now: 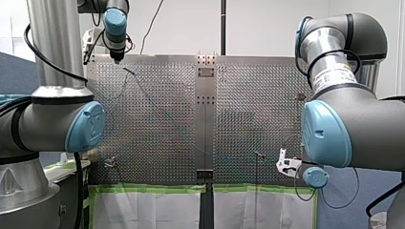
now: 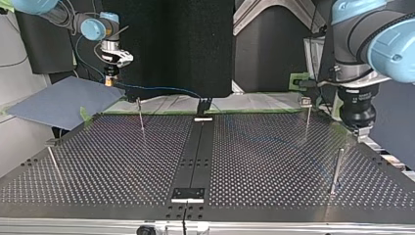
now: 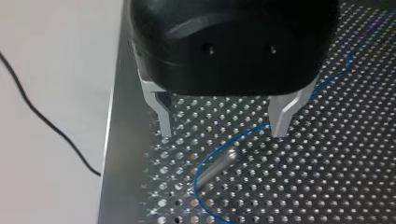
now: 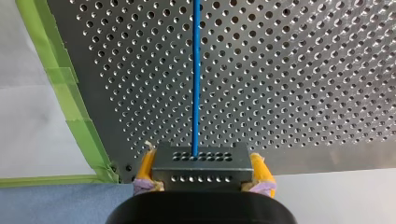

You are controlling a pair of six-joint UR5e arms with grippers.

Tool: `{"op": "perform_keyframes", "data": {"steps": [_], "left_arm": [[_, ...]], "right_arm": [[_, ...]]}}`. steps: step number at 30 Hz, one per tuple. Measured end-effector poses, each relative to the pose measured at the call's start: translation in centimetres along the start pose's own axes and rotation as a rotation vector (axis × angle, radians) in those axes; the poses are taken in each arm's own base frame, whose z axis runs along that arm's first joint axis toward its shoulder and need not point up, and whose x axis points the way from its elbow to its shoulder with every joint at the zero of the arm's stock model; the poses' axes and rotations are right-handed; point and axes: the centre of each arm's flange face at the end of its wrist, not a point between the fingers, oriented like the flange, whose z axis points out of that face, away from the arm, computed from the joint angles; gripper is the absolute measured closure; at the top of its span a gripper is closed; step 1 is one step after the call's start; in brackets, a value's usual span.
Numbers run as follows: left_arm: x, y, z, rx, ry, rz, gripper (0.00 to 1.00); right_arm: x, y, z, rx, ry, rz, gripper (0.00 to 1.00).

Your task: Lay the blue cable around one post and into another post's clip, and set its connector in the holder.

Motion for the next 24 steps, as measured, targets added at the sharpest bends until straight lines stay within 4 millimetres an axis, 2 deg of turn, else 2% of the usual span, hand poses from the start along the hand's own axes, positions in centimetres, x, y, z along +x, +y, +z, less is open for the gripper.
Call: {"op": "perform_keyframes", "data": {"steps": [12, 24], "left_arm": [[0.4, 0.3, -1.2, 0.005, 0.092, 0.029, 0.01], [-1.1, 0.3, -1.1, 0.002, 0.046, -0.012, 0.01]], "right_arm": [[0.0, 0.0, 0.0, 0.0, -0.004, -0.001, 1.0], [0.0, 0.0, 0.2, 0.0, -0.008, -0.002, 1.0]]}}
